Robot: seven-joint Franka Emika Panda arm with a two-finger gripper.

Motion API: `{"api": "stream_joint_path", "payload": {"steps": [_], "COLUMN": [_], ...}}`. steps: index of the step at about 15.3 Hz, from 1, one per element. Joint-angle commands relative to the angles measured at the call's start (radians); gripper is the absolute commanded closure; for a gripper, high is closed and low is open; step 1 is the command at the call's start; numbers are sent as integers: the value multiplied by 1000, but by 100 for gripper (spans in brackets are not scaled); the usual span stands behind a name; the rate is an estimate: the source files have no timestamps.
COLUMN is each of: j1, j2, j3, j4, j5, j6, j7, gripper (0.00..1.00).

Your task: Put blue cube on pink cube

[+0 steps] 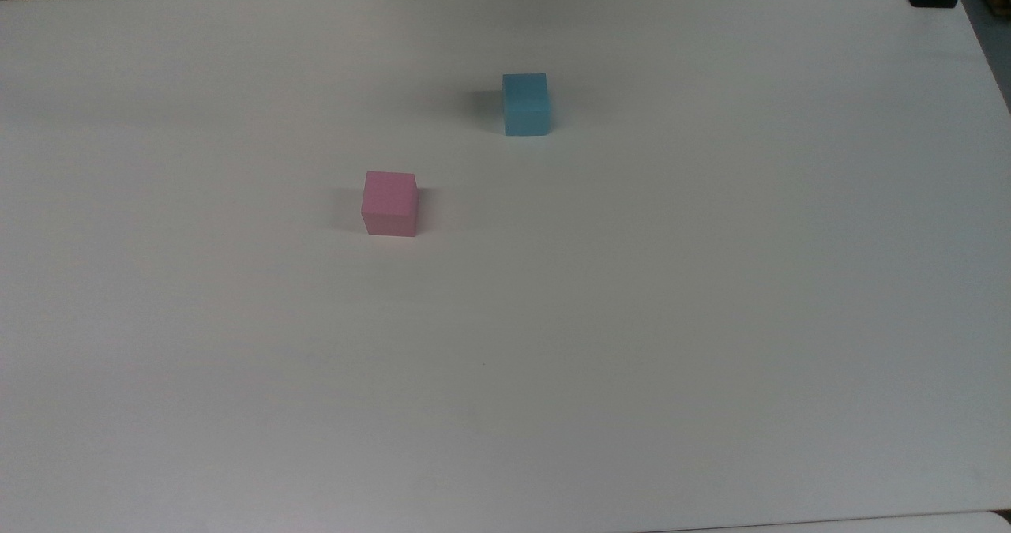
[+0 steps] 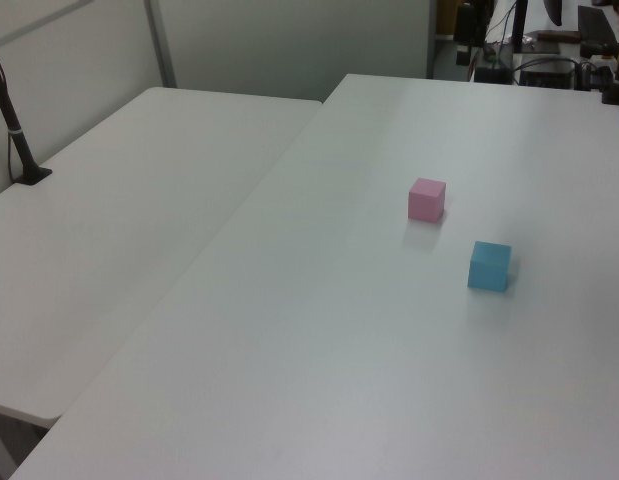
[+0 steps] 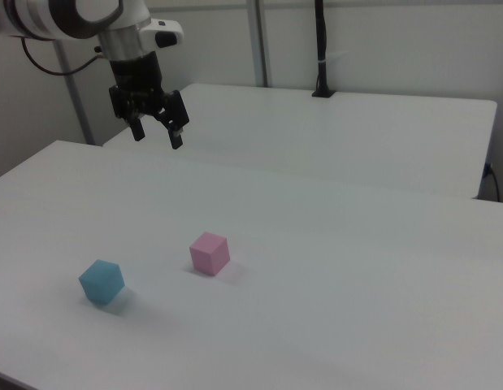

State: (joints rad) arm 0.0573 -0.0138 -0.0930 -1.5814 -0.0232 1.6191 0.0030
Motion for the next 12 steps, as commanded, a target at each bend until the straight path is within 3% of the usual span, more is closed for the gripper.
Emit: {"api": "stream_joint_path", "payload": {"steps": [1,12], "j1": [7,12], "j2": [-18,-74], "j3": [-10,1], "j4": [-26,-95], "j5": [-3,-3], "j6": [-19,-33], "j7": [-167,-164], "gripper": [0,0]}}
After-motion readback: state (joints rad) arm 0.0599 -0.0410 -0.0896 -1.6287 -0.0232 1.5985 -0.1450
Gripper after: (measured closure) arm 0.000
